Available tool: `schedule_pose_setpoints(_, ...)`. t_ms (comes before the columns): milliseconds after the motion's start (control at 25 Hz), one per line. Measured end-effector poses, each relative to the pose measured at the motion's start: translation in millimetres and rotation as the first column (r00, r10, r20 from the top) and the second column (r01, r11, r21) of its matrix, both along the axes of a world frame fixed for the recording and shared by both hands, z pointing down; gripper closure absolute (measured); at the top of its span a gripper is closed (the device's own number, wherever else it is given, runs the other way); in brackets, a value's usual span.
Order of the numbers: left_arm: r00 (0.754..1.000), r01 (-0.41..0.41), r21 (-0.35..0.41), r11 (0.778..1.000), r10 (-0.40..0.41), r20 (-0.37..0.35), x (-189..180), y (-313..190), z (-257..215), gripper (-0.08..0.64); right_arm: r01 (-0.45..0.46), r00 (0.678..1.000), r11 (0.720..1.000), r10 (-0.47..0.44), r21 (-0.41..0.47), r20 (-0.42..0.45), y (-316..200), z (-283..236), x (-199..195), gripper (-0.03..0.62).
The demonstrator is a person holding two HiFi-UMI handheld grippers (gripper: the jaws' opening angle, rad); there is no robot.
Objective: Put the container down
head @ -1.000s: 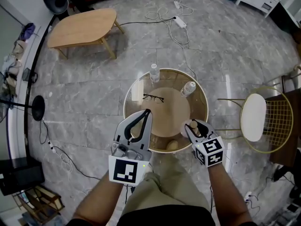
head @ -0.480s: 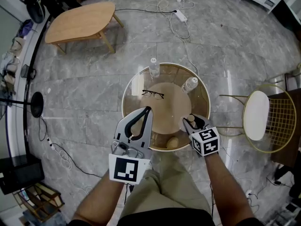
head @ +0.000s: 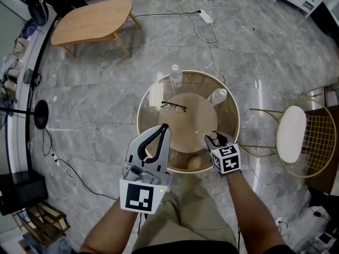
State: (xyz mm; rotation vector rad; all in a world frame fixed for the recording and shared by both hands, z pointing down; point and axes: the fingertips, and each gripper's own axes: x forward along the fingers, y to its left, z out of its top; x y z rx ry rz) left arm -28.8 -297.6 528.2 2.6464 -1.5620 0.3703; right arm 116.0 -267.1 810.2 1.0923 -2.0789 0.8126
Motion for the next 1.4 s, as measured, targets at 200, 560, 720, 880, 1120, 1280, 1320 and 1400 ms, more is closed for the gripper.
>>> schedule_pose_setpoints(200, 1.000, 0.009, -0.001, 1.000, -0.009, -0.001, -3, -3, 5, 0.549, 0.009, 0.999, 0.999, -0.010, -0.032, -0.031, 1, 27, 0, 0.440)
schedule_pose_setpoints(560, 1.000, 0.009, -0.036, 0.999, -0.009, 0.008, 6, 6, 22, 0.549, 0.014, 0.998, 0.998, -0.018, -0.068, -0.056, 1, 67, 7, 0.440)
schedule_pose_setpoints(720, 1.000, 0.010, -0.045, 0.999, -0.010, 0.014, 2, 7, 26, 0.549, 0.002, 0.997, 0.998, -0.007, -0.066, -0.082, -3, 82, 8, 0.440)
schedule_pose_setpoints(880, 1.000, 0.016, -0.049, 0.999, -0.015, 0.022, -4, 4, 38, 0.549, 0.001, 0.995, 0.998, -0.008, -0.070, -0.101, -8, 101, 7, 0.440)
schedule_pose_setpoints(1120, 1.000, 0.026, -0.060, 0.998, -0.024, 0.019, -5, 4, 46, 0.549, 0.013, 0.994, 0.997, -0.021, -0.078, -0.110, -5, 118, 4, 0.439)
schedule_pose_setpoints(1280, 1.000, 0.022, -0.050, 0.999, -0.021, 0.019, -3, 4, 44, 0.549, 0.006, 0.993, 0.996, -0.016, -0.085, -0.115, -4, 127, 4, 0.439)
schedule_pose_setpoints(1320, 1.000, 0.024, -0.051, 0.998, -0.023, 0.019, -5, 4, 44, 0.549, 0.003, 0.993, 0.996, -0.014, -0.088, -0.117, -4, 128, 4, 0.439)
schedule_pose_setpoints(1400, 0.999, 0.030, -0.055, 0.998, -0.029, 0.022, -8, 6, 44, 0.549, 0.002, 0.993, 0.996, -0.014, -0.094, -0.121, -2, 130, 4, 0.439)
